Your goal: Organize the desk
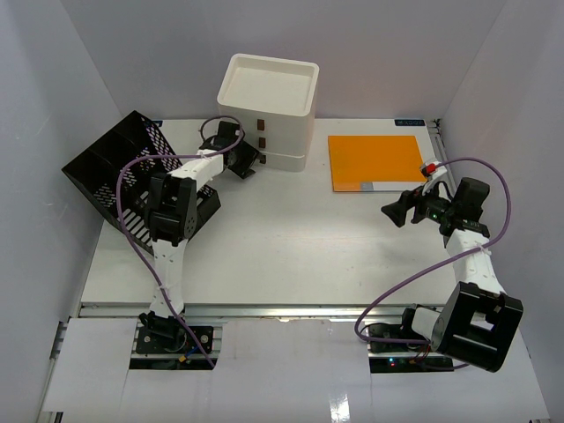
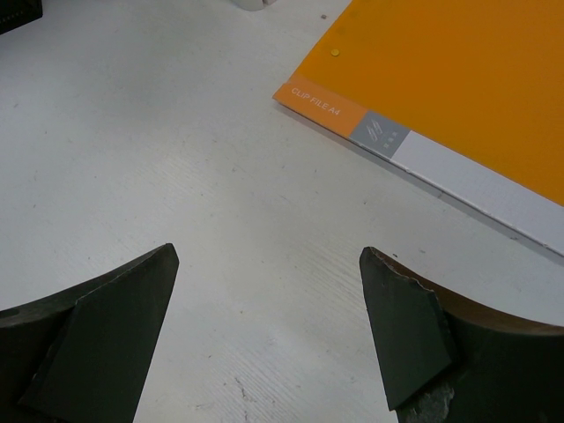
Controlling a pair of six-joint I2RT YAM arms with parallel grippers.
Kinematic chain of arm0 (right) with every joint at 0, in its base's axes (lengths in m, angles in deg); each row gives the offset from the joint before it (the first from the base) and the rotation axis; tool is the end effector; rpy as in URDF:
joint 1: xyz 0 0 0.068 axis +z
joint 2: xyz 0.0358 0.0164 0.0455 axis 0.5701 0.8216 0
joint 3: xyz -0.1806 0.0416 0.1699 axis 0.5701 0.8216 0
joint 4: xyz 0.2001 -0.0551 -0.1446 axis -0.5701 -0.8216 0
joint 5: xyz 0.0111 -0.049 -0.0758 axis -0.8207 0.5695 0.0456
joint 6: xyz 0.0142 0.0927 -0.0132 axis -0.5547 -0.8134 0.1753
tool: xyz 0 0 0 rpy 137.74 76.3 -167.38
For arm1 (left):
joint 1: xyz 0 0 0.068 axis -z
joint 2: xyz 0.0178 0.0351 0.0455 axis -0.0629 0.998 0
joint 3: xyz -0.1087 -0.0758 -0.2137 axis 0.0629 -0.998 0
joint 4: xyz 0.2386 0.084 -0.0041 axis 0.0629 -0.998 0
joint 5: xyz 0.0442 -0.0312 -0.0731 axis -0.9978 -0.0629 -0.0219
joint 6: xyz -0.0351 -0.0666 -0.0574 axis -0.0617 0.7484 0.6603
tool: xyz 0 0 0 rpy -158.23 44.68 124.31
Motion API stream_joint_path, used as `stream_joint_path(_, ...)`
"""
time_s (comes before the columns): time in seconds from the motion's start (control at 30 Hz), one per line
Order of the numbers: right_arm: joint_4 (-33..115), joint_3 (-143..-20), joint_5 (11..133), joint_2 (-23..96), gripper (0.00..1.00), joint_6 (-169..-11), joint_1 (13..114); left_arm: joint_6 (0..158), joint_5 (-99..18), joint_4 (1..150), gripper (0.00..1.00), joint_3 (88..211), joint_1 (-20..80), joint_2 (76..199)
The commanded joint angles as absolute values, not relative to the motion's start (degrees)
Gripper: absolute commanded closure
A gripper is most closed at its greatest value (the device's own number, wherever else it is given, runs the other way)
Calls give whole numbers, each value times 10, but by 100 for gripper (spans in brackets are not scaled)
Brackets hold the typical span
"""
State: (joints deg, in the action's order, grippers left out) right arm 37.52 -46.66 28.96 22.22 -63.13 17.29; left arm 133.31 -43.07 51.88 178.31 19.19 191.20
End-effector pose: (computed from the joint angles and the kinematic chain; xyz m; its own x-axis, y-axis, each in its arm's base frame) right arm 0.2805 -0.0187 0.2199 -0.3016 -0.1334 -0.9441 -0.5884 0.8052 0.0742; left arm 0.4908 -0.1455 0.1214 -0.6030 -0.7723 -0.1998 -0.5335 0.5765 -0.6189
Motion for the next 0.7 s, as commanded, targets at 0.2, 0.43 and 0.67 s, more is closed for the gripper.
stream_joint_path(0.2,386,-464,282,226,10,-621,162,1360,-392,599,33,1774,186,1886)
stream_joint_path(0.43,383,-464,278,227,10,-614,160,1349,-367,627,29,1734,184,1859)
stream_joint_path(0.67,310,-462,229,228,10,-473,160,1285,-319,720,26,1565,184,1711)
